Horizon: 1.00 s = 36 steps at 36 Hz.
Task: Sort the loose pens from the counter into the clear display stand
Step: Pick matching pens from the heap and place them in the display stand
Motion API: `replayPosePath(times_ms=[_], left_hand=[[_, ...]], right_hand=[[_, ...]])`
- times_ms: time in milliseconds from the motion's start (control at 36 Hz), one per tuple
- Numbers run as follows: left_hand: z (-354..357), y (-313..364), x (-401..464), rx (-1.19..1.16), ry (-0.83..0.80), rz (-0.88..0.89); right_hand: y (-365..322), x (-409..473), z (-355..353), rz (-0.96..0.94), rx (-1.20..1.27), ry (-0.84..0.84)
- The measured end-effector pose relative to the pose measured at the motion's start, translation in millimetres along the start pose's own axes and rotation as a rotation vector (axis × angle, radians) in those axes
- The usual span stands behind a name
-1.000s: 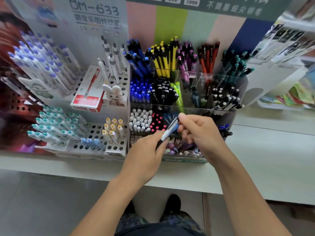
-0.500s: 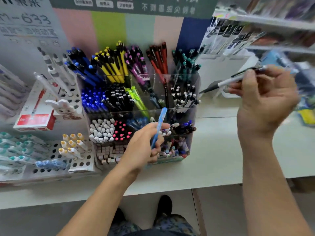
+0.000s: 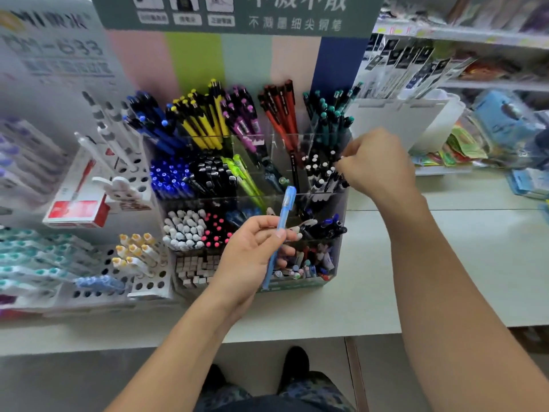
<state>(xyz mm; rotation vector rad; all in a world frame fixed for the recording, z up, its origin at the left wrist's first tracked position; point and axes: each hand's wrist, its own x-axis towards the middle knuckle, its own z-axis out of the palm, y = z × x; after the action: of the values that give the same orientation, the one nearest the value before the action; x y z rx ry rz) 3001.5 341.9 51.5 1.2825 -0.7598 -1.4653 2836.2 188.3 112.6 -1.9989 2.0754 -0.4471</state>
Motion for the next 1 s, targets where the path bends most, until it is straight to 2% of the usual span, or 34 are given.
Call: replayPosePath(times_ms=[139, 278, 333, 361, 444, 472, 528, 583, 667, 722, 778, 833, 1000], left_hand=[[0, -13, 1, -0.013, 0.151, 0.018], [-2, -20, -4, -0.039, 0.15, -0.011], [-4, -19, -5, -0.066, 0.142, -0.027], [-5, -18, -6, -0.067, 0.138, -0.029], [-12, -18, -7, -0.063, 0.136, -0.007], [-15, -18, -8, -0.06, 0.137, 0.007], [-19, -20, -10, -0.03, 0.131, 0.044], [-23, -21, -11, 0.017, 0.107, 0.081], [-31, -25, -10, 0.097, 0.109, 0.131], [-40, -29, -10, 0.121, 0.191, 0.159], [-47, -33, -10, 0.16, 0.32, 0.185], [-53, -34, -11, 0.235, 0.424, 0.214], [-62, -34, -8, 0.458, 0.441, 0.255]], right_hand=[[-7, 12, -8, 0.023, -0.132, -0.108], [-11, 13, -13, 0.046, -0.182, -0.188], [-11, 12, -11, 0.036, -0.183, -0.171], [-11, 8, -10, 0.011, -0.172, -0.105], [-7, -29, -6, -0.133, 0.086, 0.259], [-10, -50, -3, -0.161, 0.265, 0.268], [-20, -92, 13, -0.13, 0.614, 0.015], [-25, -118, 39, -0.08, 0.787, -0.214], [-30, -126, 60, -0.092, 0.913, -0.244], [-32, -120, 55, -0.153, 0.981, -0.118], [-34, -111, 45, -0.238, 0.996, 0.037], [-37, -101, 44, -0.308, 0.949, 0.103], [-49, -93, 90, -0.44, 0.624, -0.012]])
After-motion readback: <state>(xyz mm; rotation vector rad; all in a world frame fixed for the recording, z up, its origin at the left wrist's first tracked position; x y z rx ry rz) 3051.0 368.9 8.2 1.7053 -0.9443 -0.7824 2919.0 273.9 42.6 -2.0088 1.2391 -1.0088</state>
